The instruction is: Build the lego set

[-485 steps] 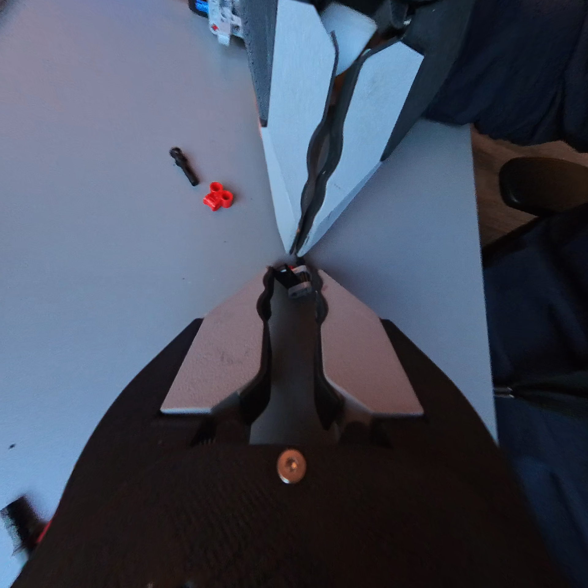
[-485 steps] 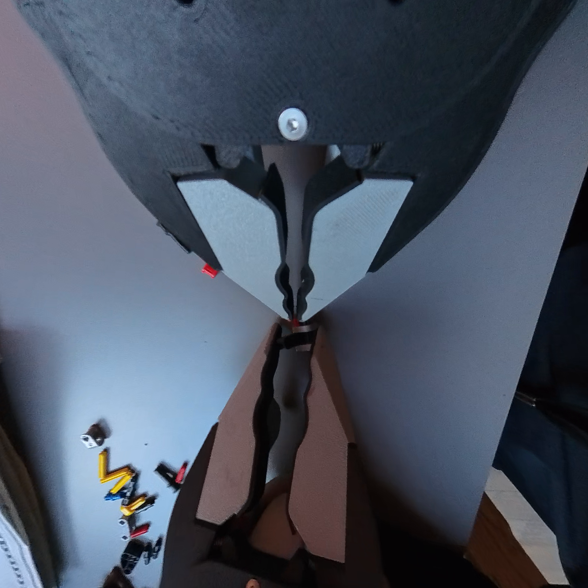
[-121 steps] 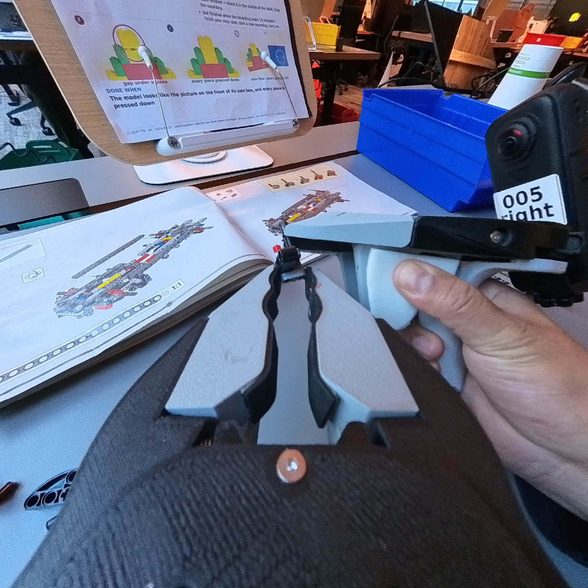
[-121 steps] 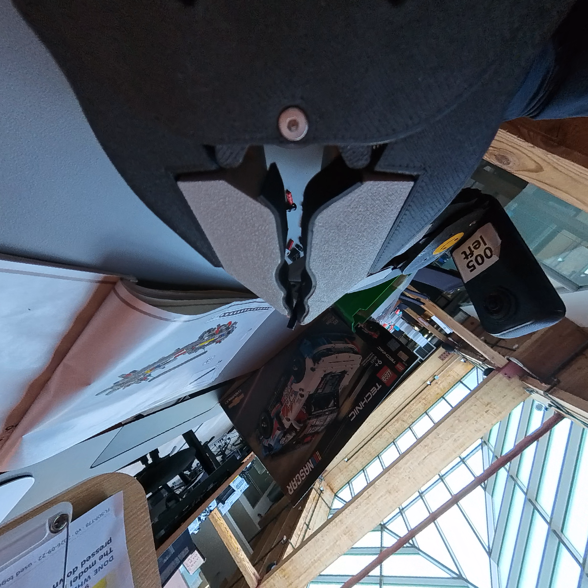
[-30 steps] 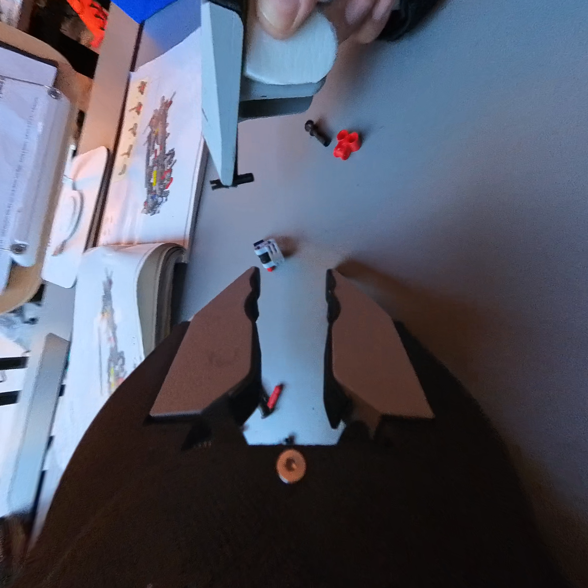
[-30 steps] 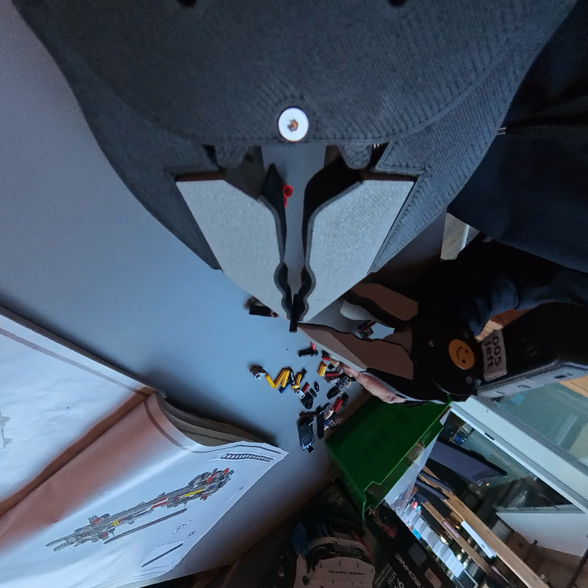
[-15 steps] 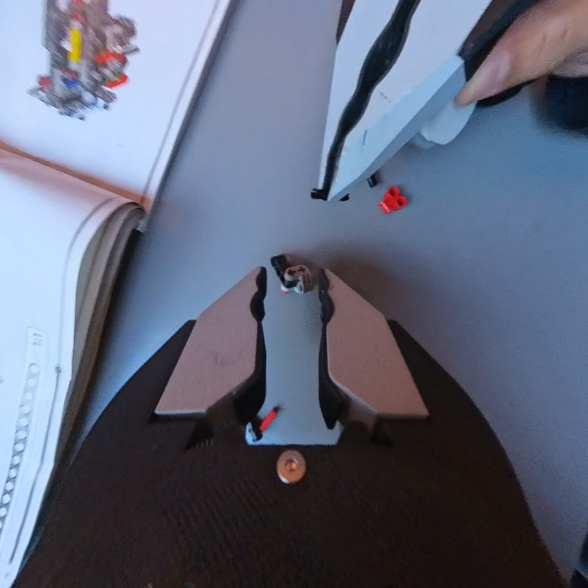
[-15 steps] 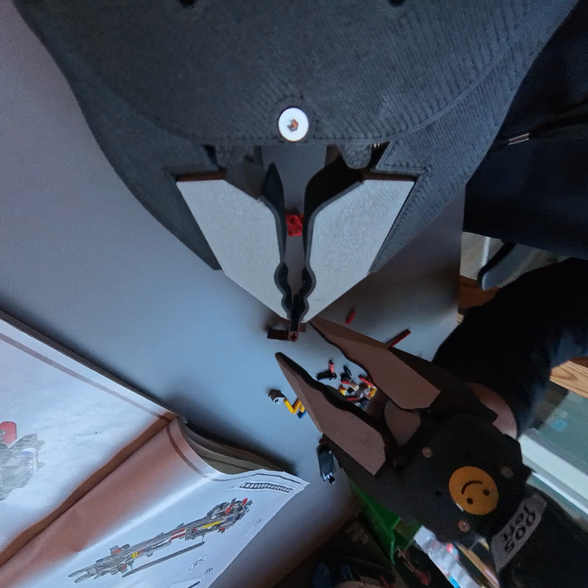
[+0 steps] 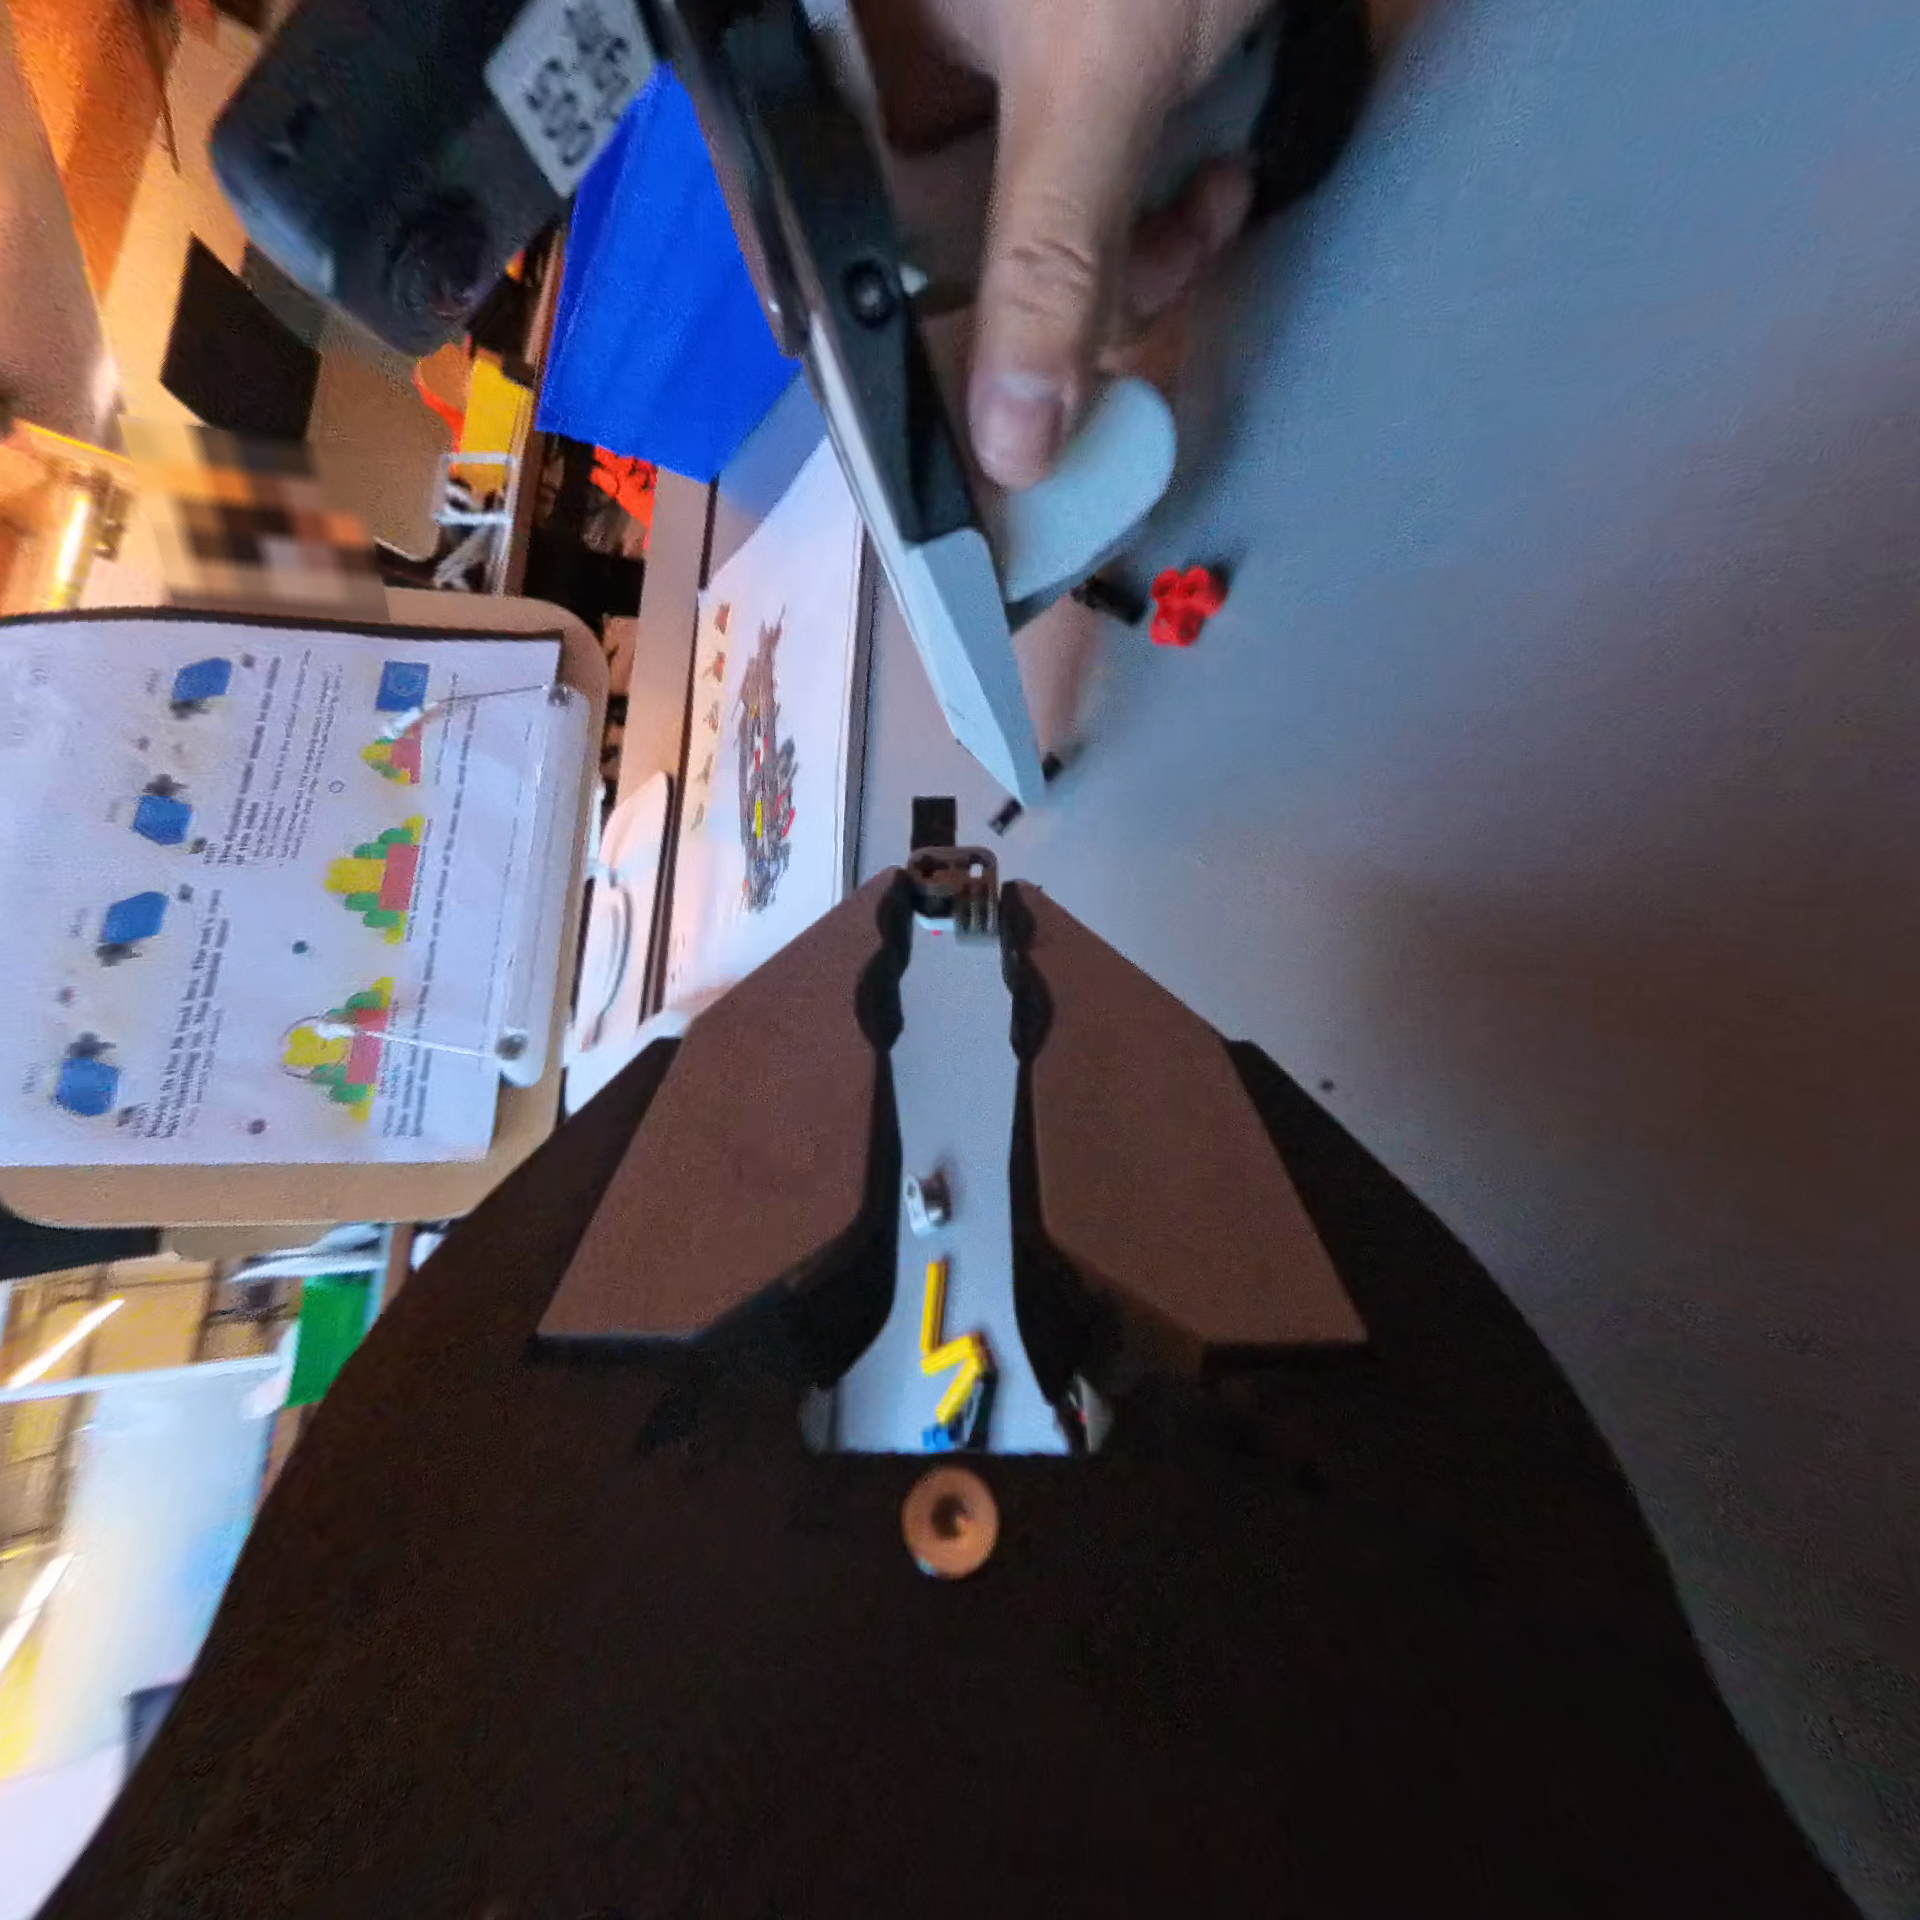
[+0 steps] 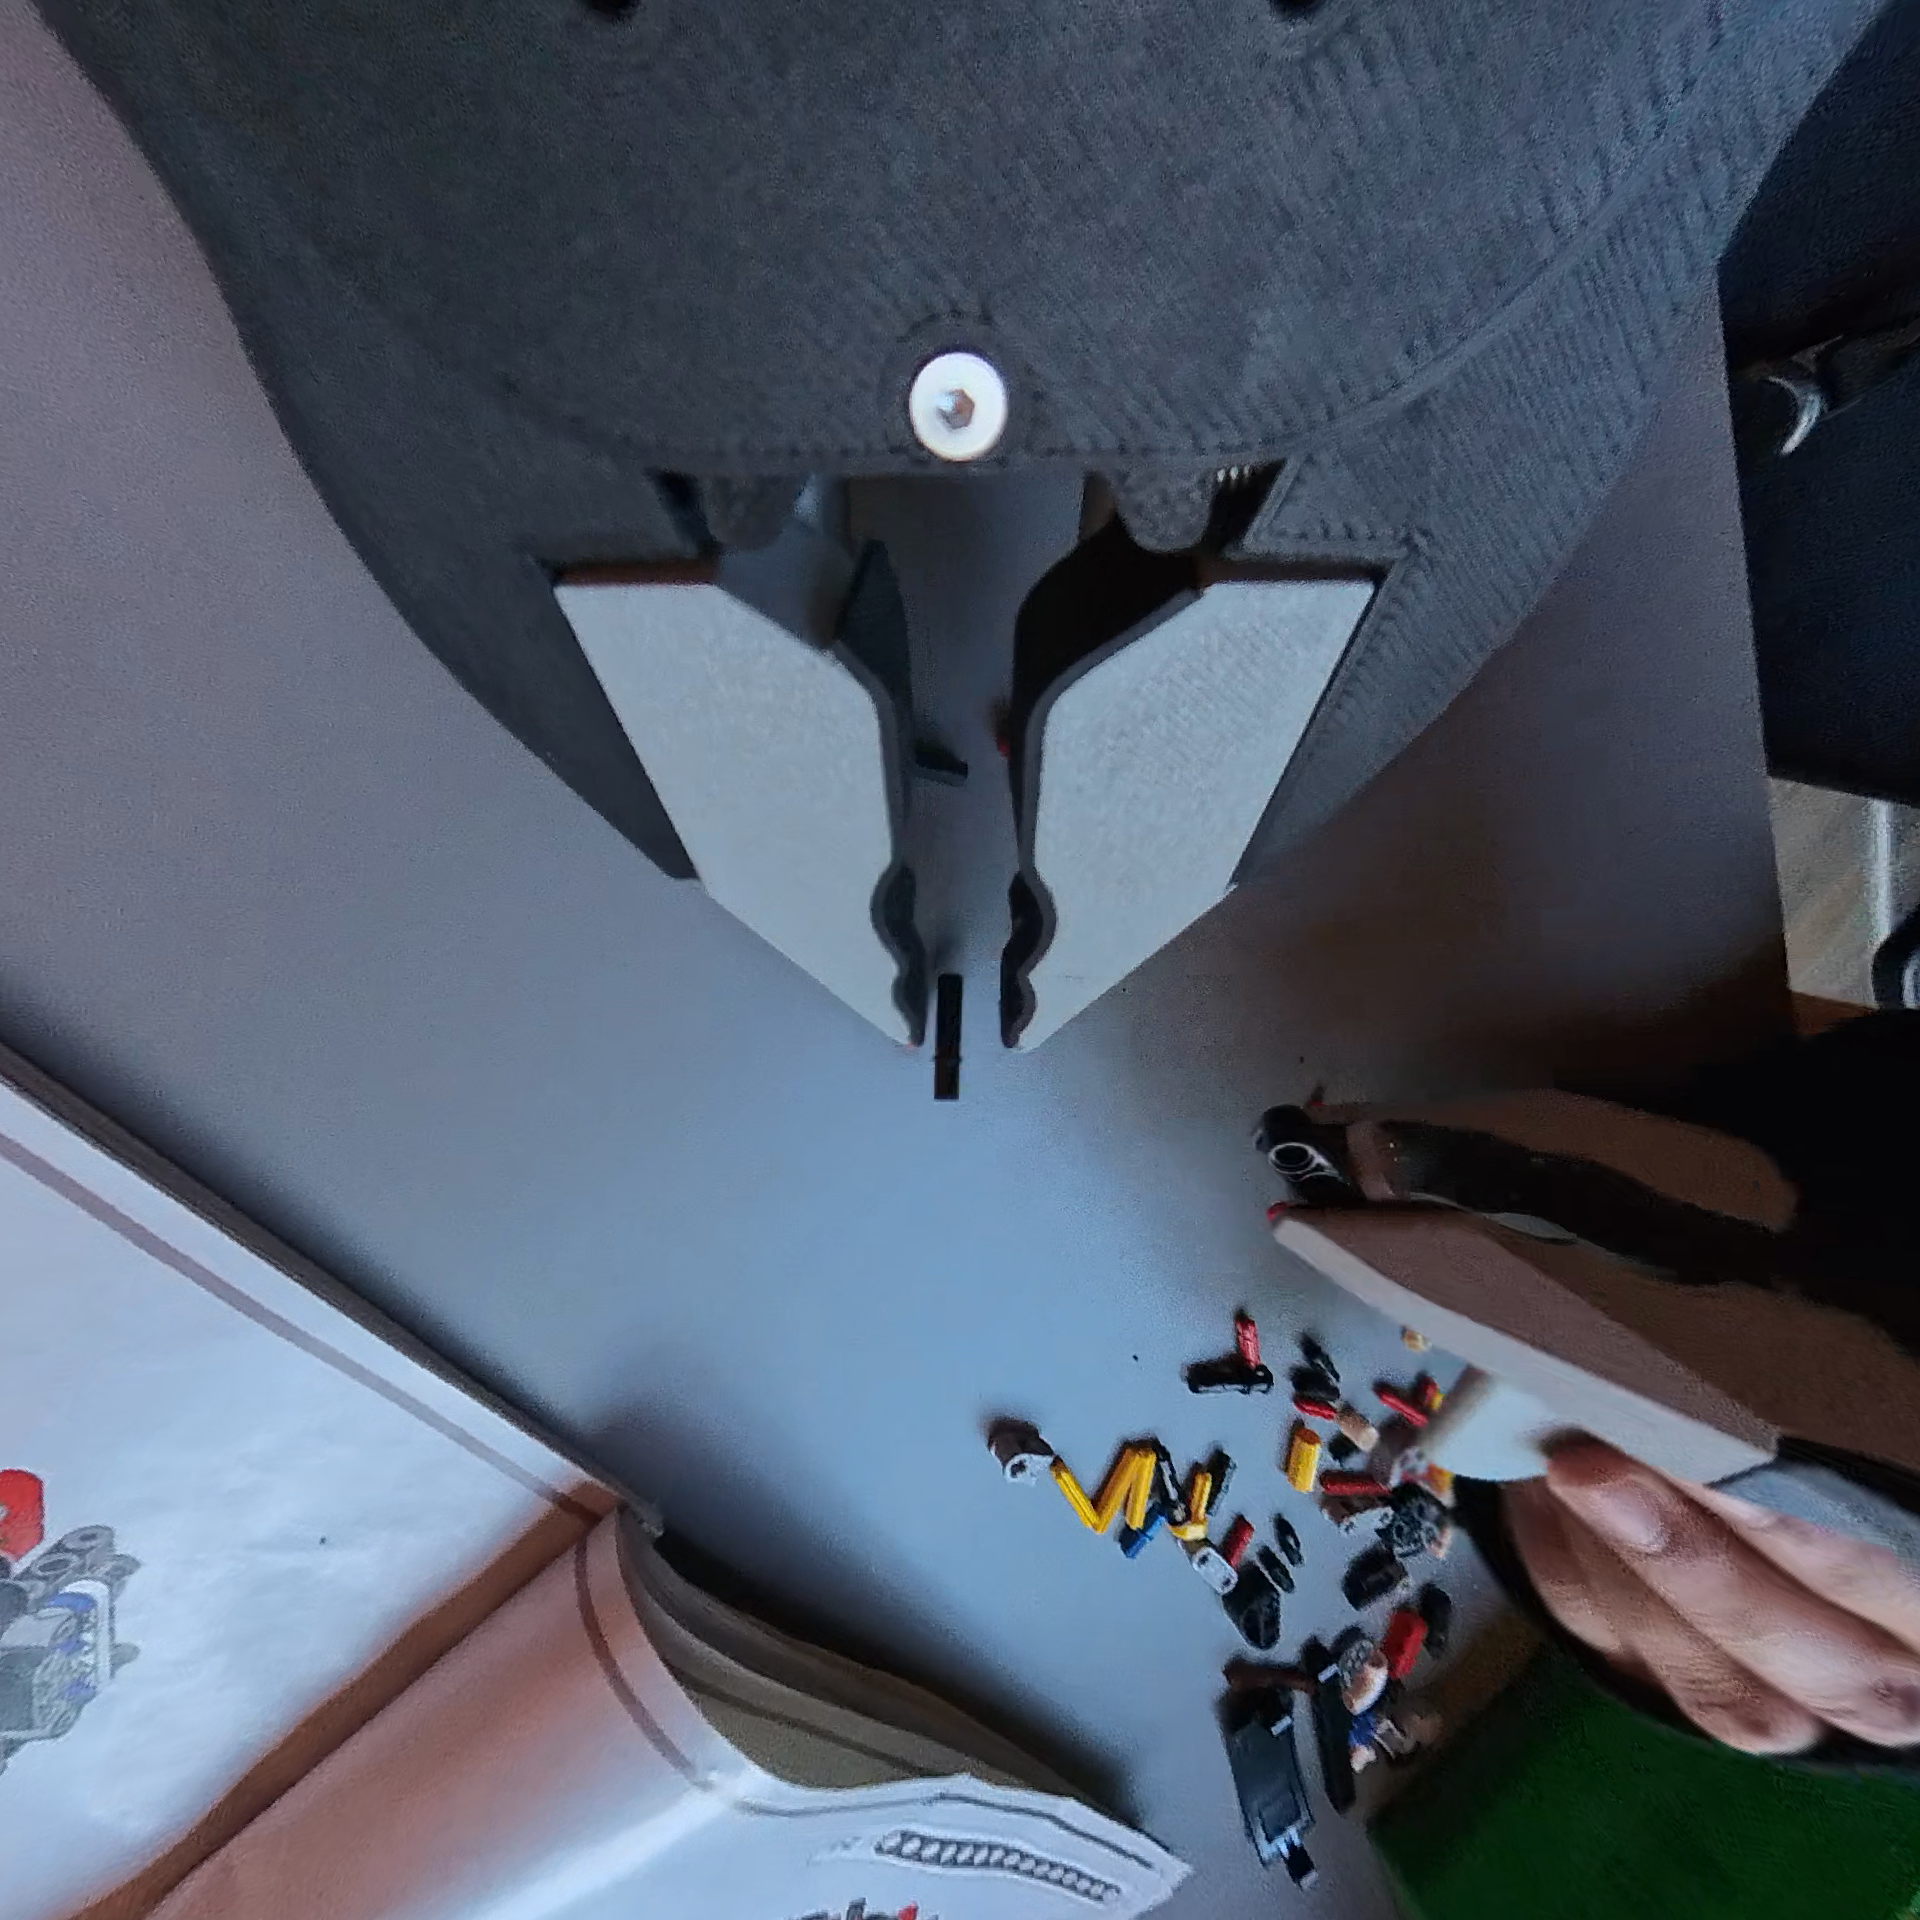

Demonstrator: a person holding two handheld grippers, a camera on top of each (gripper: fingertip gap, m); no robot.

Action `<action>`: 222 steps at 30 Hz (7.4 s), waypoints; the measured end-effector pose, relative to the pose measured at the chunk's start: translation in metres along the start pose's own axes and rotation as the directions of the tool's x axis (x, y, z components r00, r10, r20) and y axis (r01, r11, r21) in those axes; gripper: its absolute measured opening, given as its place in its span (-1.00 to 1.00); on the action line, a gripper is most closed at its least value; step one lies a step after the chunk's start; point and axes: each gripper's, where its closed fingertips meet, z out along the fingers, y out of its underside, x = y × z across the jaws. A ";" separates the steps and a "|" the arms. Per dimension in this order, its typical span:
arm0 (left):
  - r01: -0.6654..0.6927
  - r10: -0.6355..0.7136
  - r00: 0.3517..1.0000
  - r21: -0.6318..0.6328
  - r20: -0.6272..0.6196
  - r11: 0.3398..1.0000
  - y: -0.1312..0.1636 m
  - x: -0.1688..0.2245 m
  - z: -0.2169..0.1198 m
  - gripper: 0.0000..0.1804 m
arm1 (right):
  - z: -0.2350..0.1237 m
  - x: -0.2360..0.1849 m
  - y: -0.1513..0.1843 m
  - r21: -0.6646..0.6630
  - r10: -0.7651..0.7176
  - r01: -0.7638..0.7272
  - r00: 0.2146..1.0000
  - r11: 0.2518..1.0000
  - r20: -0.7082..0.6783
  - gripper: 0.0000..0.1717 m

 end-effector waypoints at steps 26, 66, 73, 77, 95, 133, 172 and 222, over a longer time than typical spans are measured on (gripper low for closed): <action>0.275 -0.275 0.959 0.011 0.076 0.961 -0.010 -0.007 -0.021 -0.77 | -0.035 -0.086 -0.050 0.360 -0.507 0.473 0.862 0.804 0.000 -0.96; 0.559 -0.502 0.817 0.175 -0.284 0.811 0.001 0.000 -0.034 -0.82 | -0.011 -0.095 -0.024 0.306 -0.627 0.588 0.778 0.749 0.039 -0.81; 0.402 -0.379 0.912 0.149 -0.159 0.903 0.006 -0.002 -0.028 -0.82 | 0.000 -0.089 -0.030 0.284 -0.404 0.357 0.907 0.890 0.124 -0.90; 0.256 -0.253 0.966 0.087 -0.044 0.963 0.013 -0.004 -0.021 -0.82 | 0.005 -0.081 -0.030 0.260 -0.307 0.264 0.941 0.929 0.142 -0.92; 0.888 -0.723 0.447 0.163 -0.527 0.430 -0.009 -0.017 -0.049 -0.65 | -0.008 -0.099 -0.040 0.401 -0.467 0.398 0.880 0.825 0.088 -0.93; 0.965 -0.685 0.225 0.064 -0.693 0.253 -0.017 -0.018 -0.062 -0.80 | -0.027 -0.101 -0.045 0.411 -0.405 0.290 0.885 0.864 0.228 -0.85; 0.891 -0.703 0.039 -0.293 -0.710 0.346 -0.026 0.042 -0.049 -0.80 | -0.087 0.048 0.054 -0.568 -0.722 0.614 0.690 0.548 0.049 -0.82; 0.318 -0.490 0.616 -0.374 -0.616 0.871 -0.018 0.091 -0.044 -0.48 | -0.013 -0.095 0.075 -0.146 -0.487 0.539 0.826 0.829 0.284 -0.99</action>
